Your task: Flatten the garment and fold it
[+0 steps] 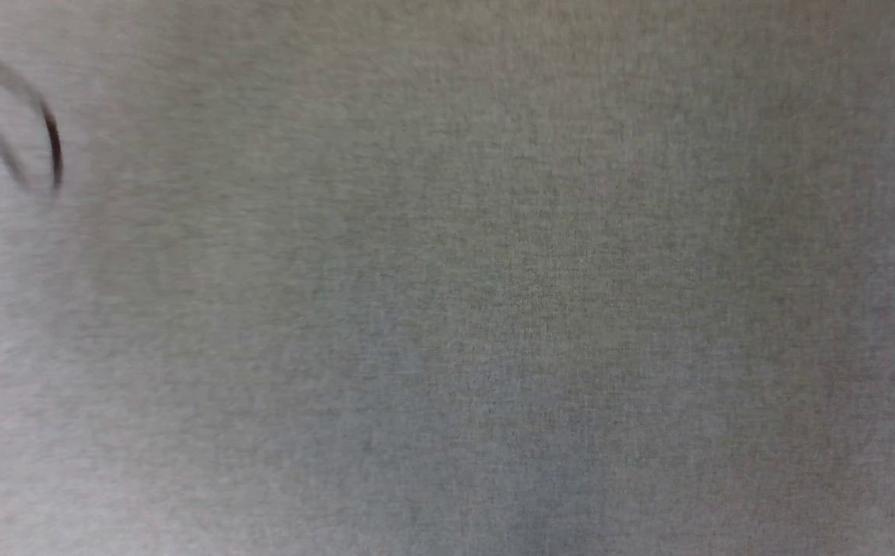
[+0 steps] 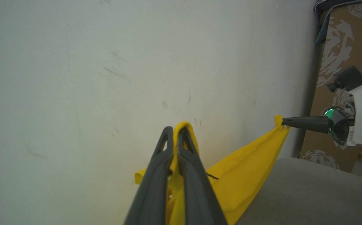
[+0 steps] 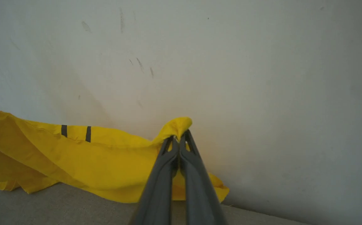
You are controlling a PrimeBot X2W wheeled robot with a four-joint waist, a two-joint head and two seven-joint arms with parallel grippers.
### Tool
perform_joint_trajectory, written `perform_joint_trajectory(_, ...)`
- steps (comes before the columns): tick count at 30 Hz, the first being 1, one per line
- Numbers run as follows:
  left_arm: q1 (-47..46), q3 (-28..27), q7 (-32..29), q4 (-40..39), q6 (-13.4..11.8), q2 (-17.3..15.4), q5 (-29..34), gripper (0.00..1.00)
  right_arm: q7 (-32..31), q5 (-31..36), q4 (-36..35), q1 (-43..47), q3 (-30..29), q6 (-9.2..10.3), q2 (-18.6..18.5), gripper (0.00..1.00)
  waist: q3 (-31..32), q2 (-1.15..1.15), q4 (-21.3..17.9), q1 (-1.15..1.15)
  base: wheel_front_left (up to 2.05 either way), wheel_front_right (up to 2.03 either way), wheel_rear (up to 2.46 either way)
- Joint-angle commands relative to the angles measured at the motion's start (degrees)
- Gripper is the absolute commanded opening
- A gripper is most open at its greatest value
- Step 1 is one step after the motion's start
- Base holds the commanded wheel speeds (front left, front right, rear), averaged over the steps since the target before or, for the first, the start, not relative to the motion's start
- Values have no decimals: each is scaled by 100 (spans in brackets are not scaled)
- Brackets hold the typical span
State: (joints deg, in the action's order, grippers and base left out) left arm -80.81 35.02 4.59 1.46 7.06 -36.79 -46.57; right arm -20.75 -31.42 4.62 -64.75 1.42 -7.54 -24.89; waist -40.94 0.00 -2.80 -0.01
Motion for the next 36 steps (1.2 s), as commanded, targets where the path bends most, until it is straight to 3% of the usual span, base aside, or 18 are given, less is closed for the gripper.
perform_joint_trajectory(1, 387, 49, 26, -210, -31, -120, -53, 0, -61, -95, -247, 455, -175, 5, -43, 0, 496, 0, 275, 1, 0, 0, 0)
perform_joint_trajectory(4, 1374, 176, 77, -923, -285, -379, -179, 0, -207, -244, -959, 1642, -732, 5, -20, 0, 787, 0, 328, 1, 0, 0, 0)
perform_joint_trajectory(9, 3079, 506, 238, -2034, -974, -829, -107, 0, -245, -426, -1805, 3531, -1439, 5, 332, 0, 1233, 0, 332, 1, 0, 0, 0)
perform_joint_trajectory(14, 4624, 984, 357, -2555, -1626, -1182, -18, 0, -255, -591, -2087, 5049, -1719, 5, 798, 0, 1587, 0, 286, 1, 0, 0, 0)
perform_joint_trajectory(18, 5494, 1352, 318, -2594, -1968, -1269, -137, 0, -300, -616, -1994, 5893, -1694, 5, 899, 0, 1790, 0, 282, 1, 0, 0, 0)
perform_joint_trajectory(21, 5939, 1563, 215, -2497, -2118, -1306, -295, 0, -370, -669, -1811, 6362, -1673, 5, 910, 0, 1938, 0, 281, 1, 0, 0, 0)
perform_joint_trajectory(29, 6857, 2085, -309, -2210, -2362, -1224, -967, 0, -746, -632, -1437, 7461, -1128, 5, 485, 0, 2325, 0, 295, 1, 0, 0, 0)
perform_joint_trajectory(36, 7481, 2393, -693, -1940, -2334, -1178, -1645, 0, -1196, -536, -1077, 8076, -970, 5, 175, 0, 2589, 0, 302, 1, 0, 0, 0)
